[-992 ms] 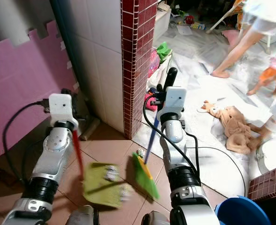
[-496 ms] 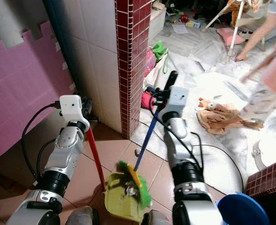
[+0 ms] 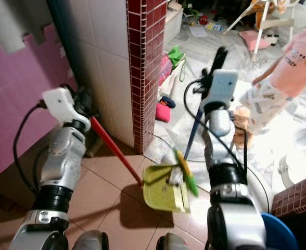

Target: Sweep floor

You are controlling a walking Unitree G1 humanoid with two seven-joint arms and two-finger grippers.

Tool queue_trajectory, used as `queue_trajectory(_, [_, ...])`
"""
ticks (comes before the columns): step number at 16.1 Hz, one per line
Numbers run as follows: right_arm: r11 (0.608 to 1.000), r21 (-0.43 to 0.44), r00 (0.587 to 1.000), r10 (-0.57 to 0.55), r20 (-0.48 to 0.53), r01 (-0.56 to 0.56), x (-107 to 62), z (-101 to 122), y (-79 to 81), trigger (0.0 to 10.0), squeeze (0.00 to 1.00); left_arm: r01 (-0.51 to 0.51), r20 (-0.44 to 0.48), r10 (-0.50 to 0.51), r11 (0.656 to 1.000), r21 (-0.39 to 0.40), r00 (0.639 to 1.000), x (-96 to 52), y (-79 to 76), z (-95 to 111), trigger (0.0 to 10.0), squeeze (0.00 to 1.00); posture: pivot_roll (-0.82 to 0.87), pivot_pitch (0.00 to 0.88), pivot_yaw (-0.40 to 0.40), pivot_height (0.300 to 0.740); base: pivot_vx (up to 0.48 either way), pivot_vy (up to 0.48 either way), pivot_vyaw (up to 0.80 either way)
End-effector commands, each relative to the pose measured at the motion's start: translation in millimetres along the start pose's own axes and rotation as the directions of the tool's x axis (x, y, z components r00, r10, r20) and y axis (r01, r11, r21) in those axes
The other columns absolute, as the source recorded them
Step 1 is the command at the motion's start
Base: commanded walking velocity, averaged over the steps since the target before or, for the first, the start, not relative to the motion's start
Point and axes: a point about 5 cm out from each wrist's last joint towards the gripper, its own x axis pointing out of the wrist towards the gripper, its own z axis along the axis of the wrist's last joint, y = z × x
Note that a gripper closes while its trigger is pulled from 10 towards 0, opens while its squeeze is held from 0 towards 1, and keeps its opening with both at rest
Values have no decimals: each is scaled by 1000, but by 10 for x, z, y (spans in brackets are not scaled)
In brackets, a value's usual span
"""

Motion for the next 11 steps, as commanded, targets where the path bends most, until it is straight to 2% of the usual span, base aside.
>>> queue_trajectory(1, [999,-47,999,-5,49,7,61,90,-15,10000,0,10,48,-7,998,-56,999,38,-32,164,10000,0,-32,0,-24,740,0,0,0])
queue_trajectory(4, [990,-135,999,-28,28,31,52,12,-105,10000,0,24,75,-20,998,-51,997,16,-33,310,10000,0,-26,0,-30,740,0,0,0])
queue_trajectory(7, [988,-149,999,-48,18,50,0,-58,-152,10000,0,12,83,-6,997,-74,997,-66,12,377,10000,0,-22,0,-31,740,0,0,0])
queue_trajectory(8, [986,-156,999,-54,1,53,-27,-111,-166,10000,0,23,86,-14,995,-99,996,-77,4,401,10000,0,-21,0,-39,740,0,0,0])
queue_trajectory(11, [987,-148,996,-68,-63,58,-123,-270,-209,10000,0,67,121,-54,991,-112,991,-73,-63,526,10000,0,-17,0,-59,740,0,0,0])
